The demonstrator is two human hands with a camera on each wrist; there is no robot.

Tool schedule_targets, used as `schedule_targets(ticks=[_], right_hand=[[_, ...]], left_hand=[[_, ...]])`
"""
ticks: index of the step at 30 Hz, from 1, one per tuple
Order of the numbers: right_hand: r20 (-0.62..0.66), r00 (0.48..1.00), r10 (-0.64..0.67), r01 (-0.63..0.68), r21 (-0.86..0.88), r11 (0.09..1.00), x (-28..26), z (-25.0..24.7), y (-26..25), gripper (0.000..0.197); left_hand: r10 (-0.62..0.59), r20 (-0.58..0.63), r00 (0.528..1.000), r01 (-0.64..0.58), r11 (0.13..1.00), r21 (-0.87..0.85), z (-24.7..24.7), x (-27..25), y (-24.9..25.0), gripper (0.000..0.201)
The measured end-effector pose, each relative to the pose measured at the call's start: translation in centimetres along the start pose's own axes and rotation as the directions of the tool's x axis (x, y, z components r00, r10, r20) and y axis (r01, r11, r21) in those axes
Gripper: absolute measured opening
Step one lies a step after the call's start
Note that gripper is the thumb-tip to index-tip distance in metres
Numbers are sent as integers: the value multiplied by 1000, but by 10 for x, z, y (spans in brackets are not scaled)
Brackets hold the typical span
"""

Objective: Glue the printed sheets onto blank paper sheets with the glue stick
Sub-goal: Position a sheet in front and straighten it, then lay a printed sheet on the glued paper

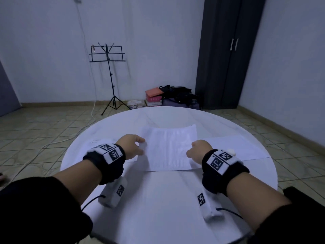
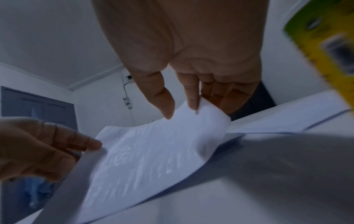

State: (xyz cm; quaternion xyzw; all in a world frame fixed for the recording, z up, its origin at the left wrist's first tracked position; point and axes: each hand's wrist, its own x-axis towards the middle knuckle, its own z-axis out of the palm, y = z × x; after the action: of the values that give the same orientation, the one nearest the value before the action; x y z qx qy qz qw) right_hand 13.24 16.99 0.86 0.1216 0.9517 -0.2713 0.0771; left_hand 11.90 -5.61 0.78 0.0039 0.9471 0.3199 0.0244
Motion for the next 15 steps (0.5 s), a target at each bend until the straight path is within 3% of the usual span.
schedule_targets(ticks=[4,6,9,13,14,15], right_hand=[[-29,999,22,-27,-169,985,35,-6,-13,40],[-9,998,62,-62,-215,975,48,-9,-20,38],[85,986,146,-99,-411,906,72,-2,-28,19],[160,944,290,-149,-577,803,193,49,13,50],[180,931,319,-165,-571,804,211,57,24,56],[204,917,343,-164,-592,789,193,51,15,52]], left_hand=[[-22,107,994,-10,959,283,2,40,10,64],[-58,145,988,7,945,326,7,59,11,64],[-94,198,976,11,924,381,14,79,8,66],[-99,241,966,-35,868,496,21,92,1,66],[-88,240,967,-55,846,530,21,92,1,64],[-76,237,969,-72,825,561,20,91,0,64]])
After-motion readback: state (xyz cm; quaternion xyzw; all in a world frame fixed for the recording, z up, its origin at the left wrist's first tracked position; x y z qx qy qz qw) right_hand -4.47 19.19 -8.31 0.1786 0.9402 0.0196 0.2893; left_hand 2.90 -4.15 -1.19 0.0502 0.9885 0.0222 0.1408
